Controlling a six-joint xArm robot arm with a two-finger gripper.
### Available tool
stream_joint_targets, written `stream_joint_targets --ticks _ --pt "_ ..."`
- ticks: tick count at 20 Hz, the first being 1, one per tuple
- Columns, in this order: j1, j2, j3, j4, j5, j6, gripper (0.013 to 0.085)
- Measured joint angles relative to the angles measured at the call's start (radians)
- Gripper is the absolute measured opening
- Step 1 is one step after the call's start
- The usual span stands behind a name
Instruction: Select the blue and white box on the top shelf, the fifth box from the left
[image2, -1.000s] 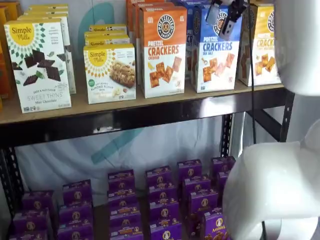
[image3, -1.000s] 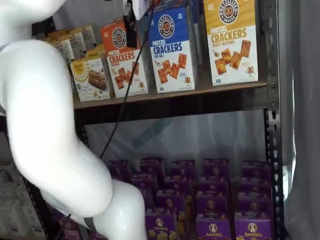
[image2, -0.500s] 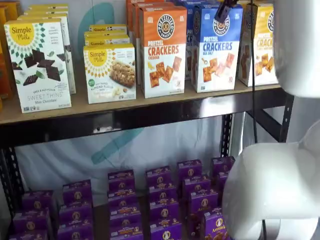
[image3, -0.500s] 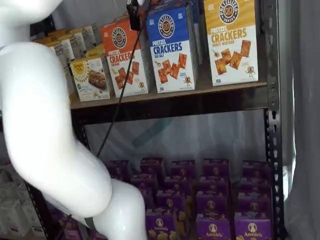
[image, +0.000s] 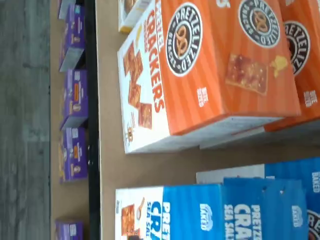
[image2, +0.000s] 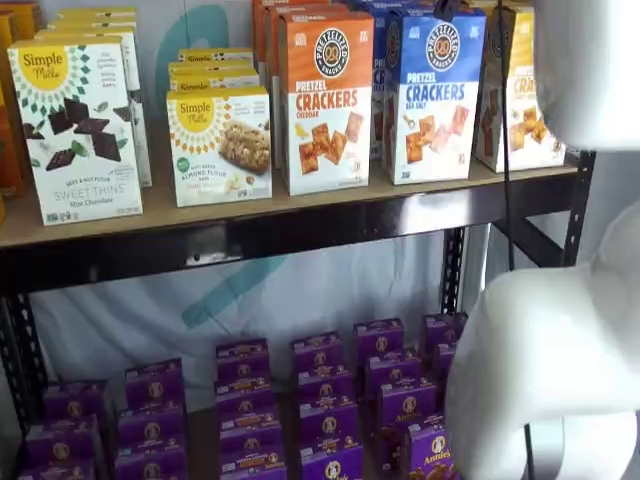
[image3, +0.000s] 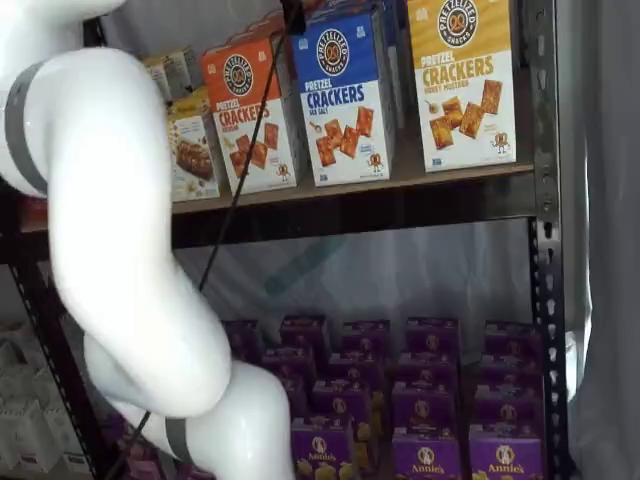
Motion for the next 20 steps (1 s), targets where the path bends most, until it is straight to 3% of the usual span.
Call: stream_joint_targets --ticks 8,20 --pt "0.006 0.149 -0.149 -0.051 0.081 -0.012 0.0850" --pt "0.024 0.208 -0.167 -0.095 0.061 -0.019 0.0850"
